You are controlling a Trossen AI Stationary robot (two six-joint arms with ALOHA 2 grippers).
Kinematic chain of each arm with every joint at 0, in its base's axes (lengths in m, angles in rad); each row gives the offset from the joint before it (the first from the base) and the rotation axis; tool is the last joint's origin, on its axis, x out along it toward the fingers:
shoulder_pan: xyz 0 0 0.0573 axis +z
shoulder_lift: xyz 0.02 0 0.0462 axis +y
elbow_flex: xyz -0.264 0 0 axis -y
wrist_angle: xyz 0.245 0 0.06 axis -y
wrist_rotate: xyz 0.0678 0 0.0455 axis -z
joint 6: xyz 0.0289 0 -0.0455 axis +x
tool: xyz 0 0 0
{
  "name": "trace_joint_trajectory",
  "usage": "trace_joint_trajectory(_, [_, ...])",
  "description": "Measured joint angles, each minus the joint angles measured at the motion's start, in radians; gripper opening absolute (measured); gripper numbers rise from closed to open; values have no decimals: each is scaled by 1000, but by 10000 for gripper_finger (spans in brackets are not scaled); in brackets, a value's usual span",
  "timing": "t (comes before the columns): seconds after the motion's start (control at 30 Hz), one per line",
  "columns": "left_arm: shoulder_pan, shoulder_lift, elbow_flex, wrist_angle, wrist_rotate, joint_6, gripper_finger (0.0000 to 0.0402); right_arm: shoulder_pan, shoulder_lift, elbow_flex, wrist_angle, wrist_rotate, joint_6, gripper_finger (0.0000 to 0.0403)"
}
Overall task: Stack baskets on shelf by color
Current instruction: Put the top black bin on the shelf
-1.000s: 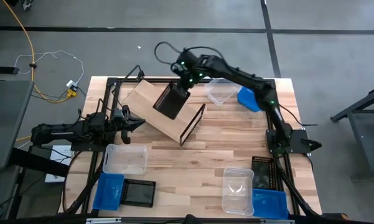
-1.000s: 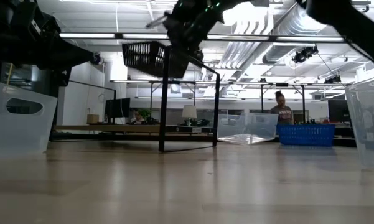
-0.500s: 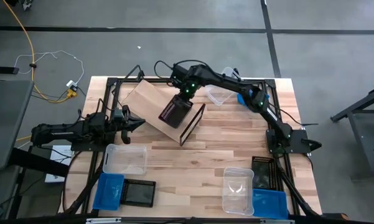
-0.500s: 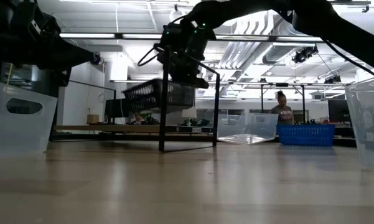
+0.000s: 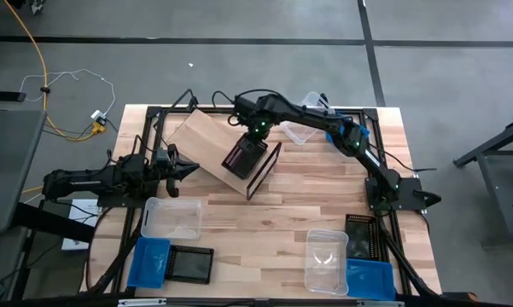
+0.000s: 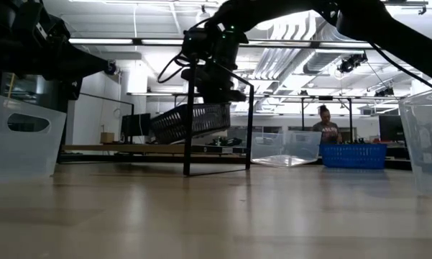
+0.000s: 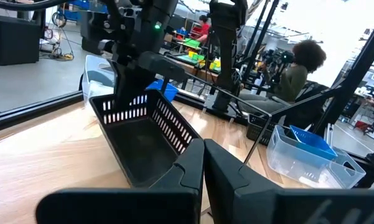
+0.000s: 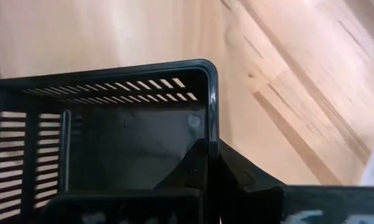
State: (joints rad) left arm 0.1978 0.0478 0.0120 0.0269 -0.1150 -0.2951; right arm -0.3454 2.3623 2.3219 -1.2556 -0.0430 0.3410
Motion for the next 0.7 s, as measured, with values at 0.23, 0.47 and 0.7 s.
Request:
trace_joint_trajectory(0.23, [0, 0, 0, 0, 0, 0, 1, 4, 0, 0, -12, 14, 0, 0])
trace_joint_trajectory(0.47, [0, 0, 0, 0, 0, 0, 1, 13, 0, 0, -13, 11, 0, 0])
trace_joint_trajectory(0.7, [0, 0, 0, 0, 0, 0, 1, 14, 0, 0, -13, 8, 10, 26])
